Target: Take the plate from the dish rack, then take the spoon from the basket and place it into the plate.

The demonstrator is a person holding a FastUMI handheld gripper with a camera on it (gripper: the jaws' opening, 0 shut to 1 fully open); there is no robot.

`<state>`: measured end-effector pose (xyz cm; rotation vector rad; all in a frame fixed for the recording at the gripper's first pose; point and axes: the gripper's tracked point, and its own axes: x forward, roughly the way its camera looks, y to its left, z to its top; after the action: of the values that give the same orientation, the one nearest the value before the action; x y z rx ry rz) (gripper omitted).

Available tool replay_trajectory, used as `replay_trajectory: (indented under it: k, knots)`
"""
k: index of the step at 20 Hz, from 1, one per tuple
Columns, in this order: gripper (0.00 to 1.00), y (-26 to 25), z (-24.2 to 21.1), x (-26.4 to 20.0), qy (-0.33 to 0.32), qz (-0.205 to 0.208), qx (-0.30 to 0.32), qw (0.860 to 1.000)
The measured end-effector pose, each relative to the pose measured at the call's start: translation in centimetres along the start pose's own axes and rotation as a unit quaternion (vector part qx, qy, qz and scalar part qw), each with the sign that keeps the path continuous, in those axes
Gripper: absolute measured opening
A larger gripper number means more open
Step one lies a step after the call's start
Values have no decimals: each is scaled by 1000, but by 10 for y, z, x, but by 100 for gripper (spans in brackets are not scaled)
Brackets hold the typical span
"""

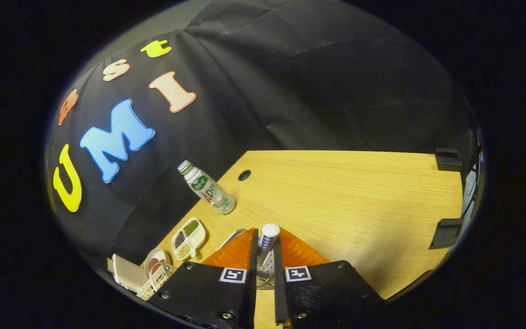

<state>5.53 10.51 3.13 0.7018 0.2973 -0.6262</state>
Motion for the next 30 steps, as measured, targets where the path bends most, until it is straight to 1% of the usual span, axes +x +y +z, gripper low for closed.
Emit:
replay_trajectory:
  k: [4,7,11,13,15,16,17,19,20,21,22,24,26,28,30]
  knots:
    - [17,13,2,1,-1,-1,-19,1000]
    - [17,25,13,-2,-20,10,-37,999]
    - [16,25,33,-9,-47,18,-18,999]
    - [16,26,49,-19,-68,23,-24,997]
    - [16,34,66,-34,-90,33,-32,995]
    - [16,49,72,-50,-105,61,-35,992]
    - [0,56,79,-46,-118,74,-41,989]
    - [0,44,65,-38,-93,53,-52,993]
    - [0,45,60,-36,-86,56,-50,993]
    - [0,42,58,-35,-83,48,-45,994]
    - [0,36,58,-43,-87,42,-39,995]
    - [31,19,65,-55,-110,23,-23,993]
    - [51,2,60,-57,-110,3,-8,994]
    - [52,-3,54,-55,-99,6,8,995]
    - [52,-1,51,-47,-92,13,4,996]
